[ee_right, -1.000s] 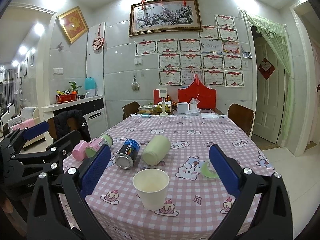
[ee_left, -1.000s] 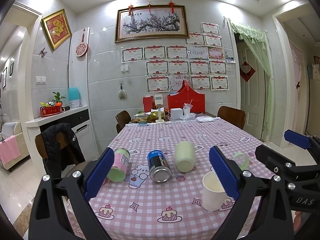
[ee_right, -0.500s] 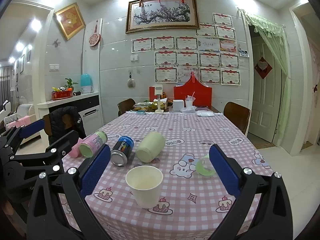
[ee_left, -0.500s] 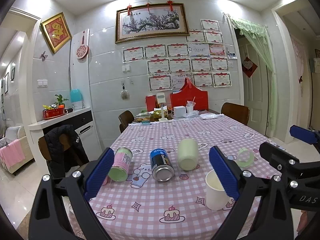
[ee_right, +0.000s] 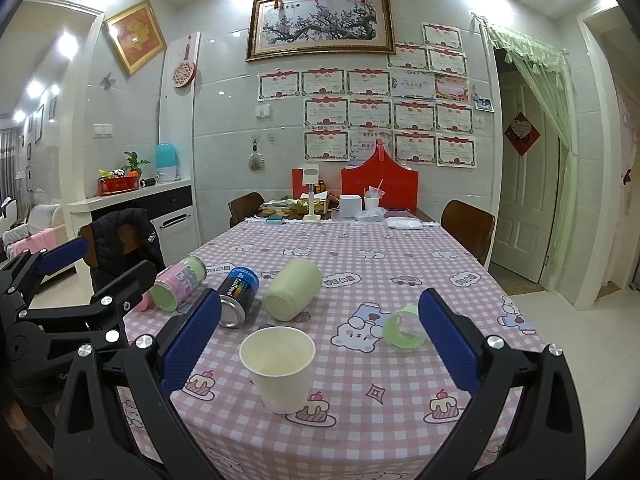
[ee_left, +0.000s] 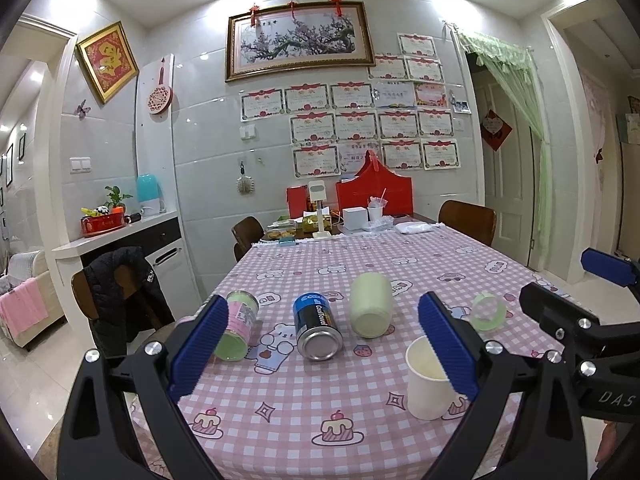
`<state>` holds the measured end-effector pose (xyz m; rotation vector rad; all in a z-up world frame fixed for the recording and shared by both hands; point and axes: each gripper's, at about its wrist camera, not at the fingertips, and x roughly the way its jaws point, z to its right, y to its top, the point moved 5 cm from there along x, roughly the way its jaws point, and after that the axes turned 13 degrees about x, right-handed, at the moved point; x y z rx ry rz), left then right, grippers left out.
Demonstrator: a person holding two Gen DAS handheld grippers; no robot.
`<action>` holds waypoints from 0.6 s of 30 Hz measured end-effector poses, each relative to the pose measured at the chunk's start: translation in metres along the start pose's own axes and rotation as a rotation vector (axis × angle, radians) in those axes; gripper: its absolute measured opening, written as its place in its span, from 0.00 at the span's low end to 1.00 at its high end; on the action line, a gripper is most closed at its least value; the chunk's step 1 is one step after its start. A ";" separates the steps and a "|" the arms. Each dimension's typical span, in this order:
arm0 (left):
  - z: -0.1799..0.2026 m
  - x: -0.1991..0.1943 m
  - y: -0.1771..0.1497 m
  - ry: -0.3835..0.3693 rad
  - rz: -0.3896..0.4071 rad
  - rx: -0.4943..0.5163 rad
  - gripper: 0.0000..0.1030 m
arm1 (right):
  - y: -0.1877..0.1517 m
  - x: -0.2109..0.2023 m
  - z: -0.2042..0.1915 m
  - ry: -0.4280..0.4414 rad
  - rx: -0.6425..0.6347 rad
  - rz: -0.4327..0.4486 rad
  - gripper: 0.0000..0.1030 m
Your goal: Flip cup upside down
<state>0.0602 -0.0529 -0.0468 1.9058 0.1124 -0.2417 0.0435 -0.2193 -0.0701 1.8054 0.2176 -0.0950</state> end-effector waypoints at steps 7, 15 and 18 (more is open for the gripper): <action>0.005 0.003 -0.003 -0.006 -0.008 0.004 0.92 | -0.001 0.001 0.004 -0.006 0.000 -0.007 0.92; 0.010 0.010 -0.009 -0.013 -0.025 0.010 0.92 | -0.008 0.006 0.009 -0.023 -0.005 -0.026 0.92; 0.014 0.015 -0.013 -0.010 -0.036 0.020 0.92 | -0.011 0.011 0.011 -0.032 -0.009 -0.038 0.92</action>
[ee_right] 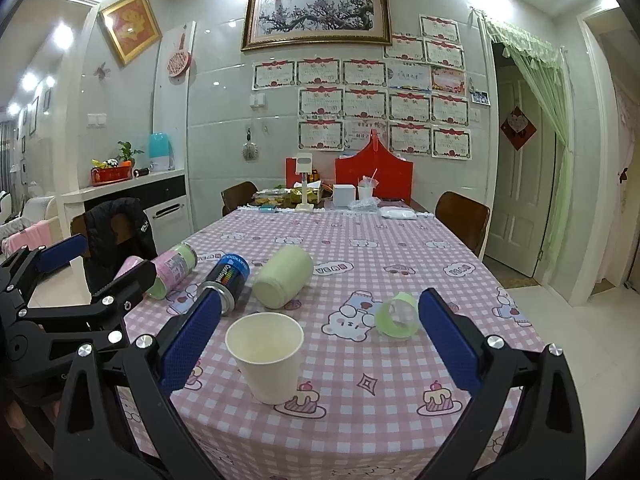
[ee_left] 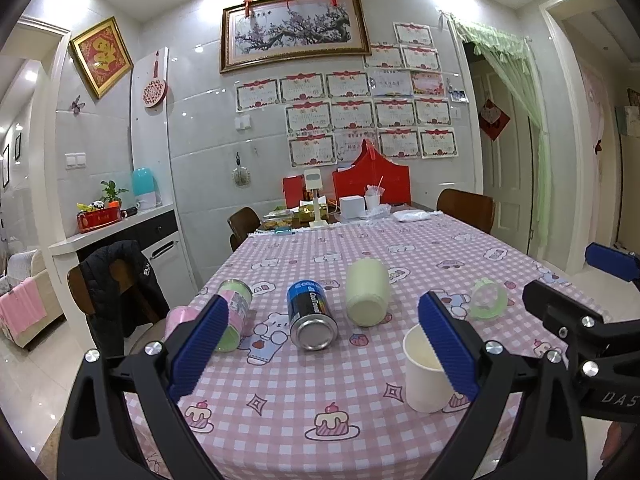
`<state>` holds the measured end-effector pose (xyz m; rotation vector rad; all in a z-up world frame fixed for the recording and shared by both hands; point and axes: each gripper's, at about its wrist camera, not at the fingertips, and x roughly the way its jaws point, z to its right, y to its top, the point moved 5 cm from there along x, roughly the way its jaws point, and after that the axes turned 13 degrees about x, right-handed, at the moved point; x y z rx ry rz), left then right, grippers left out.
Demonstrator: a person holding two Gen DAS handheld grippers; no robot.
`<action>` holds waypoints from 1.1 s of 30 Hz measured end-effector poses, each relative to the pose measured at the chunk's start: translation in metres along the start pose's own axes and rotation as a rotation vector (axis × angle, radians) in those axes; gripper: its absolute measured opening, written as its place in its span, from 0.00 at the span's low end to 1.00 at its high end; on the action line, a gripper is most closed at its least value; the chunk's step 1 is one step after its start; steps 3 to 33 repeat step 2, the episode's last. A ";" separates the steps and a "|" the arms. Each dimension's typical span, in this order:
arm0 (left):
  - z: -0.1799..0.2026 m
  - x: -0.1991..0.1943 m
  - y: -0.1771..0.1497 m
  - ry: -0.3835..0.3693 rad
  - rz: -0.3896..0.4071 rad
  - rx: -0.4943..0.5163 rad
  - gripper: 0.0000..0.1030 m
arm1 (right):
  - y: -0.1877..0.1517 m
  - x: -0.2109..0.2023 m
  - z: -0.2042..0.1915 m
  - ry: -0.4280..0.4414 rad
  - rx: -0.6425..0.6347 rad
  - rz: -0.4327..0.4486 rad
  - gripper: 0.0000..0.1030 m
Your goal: Flip cup upside down
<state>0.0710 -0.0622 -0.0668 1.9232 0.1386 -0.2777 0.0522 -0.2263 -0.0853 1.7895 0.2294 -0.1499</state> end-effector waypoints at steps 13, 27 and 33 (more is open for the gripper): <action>0.004 0.005 -0.004 -0.002 -0.016 0.014 0.92 | -0.003 0.003 0.001 -0.010 -0.008 -0.008 0.92; 0.004 0.005 -0.004 -0.002 -0.016 0.014 0.92 | -0.003 0.003 0.001 -0.010 -0.008 -0.008 0.92; 0.004 0.005 -0.004 -0.002 -0.016 0.014 0.92 | -0.003 0.003 0.001 -0.010 -0.008 -0.008 0.92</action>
